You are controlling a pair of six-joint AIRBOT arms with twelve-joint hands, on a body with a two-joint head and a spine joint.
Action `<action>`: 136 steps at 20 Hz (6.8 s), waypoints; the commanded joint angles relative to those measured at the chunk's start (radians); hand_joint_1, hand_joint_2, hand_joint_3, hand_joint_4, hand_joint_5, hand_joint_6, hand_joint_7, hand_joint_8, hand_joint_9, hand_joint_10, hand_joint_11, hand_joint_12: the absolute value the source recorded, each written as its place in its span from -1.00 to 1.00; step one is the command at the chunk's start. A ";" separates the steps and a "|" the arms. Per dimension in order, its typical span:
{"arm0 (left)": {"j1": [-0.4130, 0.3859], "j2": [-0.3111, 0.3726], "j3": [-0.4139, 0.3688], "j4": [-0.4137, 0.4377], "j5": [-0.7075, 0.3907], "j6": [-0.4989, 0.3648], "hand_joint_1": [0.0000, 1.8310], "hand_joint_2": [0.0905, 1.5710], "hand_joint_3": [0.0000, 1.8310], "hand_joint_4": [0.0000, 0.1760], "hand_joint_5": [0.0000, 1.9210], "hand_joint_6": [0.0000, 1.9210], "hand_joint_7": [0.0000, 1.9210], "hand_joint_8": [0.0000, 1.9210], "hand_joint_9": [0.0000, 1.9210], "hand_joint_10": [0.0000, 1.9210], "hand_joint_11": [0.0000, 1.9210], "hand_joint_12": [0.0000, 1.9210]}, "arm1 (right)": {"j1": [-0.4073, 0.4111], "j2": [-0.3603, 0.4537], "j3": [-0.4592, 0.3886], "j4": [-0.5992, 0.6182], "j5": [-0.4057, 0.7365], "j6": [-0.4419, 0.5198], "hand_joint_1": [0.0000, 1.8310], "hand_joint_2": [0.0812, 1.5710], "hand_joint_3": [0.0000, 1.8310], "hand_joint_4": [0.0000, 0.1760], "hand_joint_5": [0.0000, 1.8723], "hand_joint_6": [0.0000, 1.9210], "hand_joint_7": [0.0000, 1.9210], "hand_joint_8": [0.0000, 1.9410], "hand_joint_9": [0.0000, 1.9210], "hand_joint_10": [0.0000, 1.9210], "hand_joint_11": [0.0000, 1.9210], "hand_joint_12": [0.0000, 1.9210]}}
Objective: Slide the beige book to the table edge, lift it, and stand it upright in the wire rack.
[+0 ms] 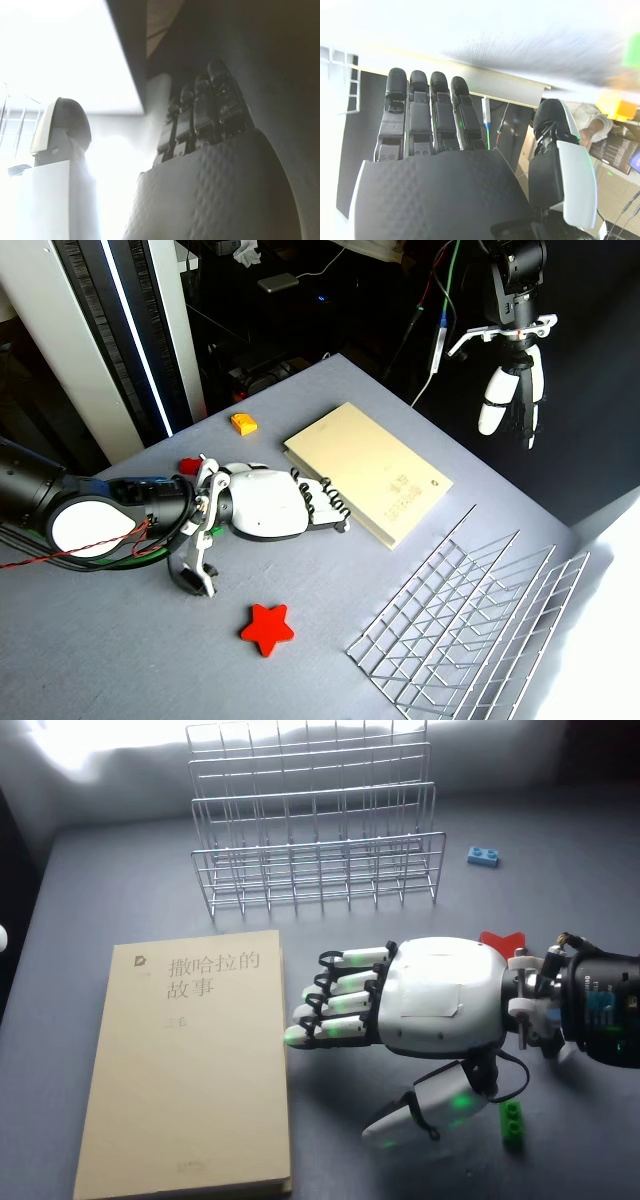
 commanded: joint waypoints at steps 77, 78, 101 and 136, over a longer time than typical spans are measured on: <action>-0.048 0.046 0.024 -0.228 0.010 0.137 -0.22 0.35 -1.00 -1.00 -0.85 -0.99 -0.83 -0.99 -0.84 -0.99 -1.00 -0.55 | 0.002 -0.163 0.074 0.011 0.046 0.038 -0.90 0.39 -1.00 -1.00 -0.80 -0.99 -0.78 -0.99 -0.76 -0.99 -1.00 -0.30; -0.047 0.047 0.023 -0.228 0.008 0.137 -0.19 0.34 -1.00 -1.00 -0.85 -1.00 -0.83 -1.00 -0.84 -1.00 -1.00 -0.56 | 0.003 -0.163 0.069 0.009 0.044 0.037 -0.91 0.38 -1.00 -1.00 -0.80 -0.99 -0.77 -0.99 -0.75 -0.99 -1.00 -0.26; -0.038 0.055 0.007 -0.227 -0.049 0.138 -0.19 0.36 -1.00 -1.00 -0.86 -1.00 -0.84 -1.00 -0.85 -1.00 -1.00 -0.64 | 0.211 0.017 -0.140 0.156 0.058 0.016 -0.94 0.39 -1.00 -1.00 -0.79 -1.00 -0.76 -1.00 -0.74 -1.00 -1.00 -0.23; -0.027 0.055 0.005 -0.227 -0.079 0.133 -0.14 0.34 -1.00 -1.00 -0.85 -1.00 -0.85 -1.00 -0.84 -1.00 -1.00 -0.57 | 0.246 0.155 -0.232 -0.902 0.054 1.009 -0.93 0.39 -1.00 -1.00 -0.76 -0.99 -0.73 -0.99 -0.71 -0.99 -1.00 -0.19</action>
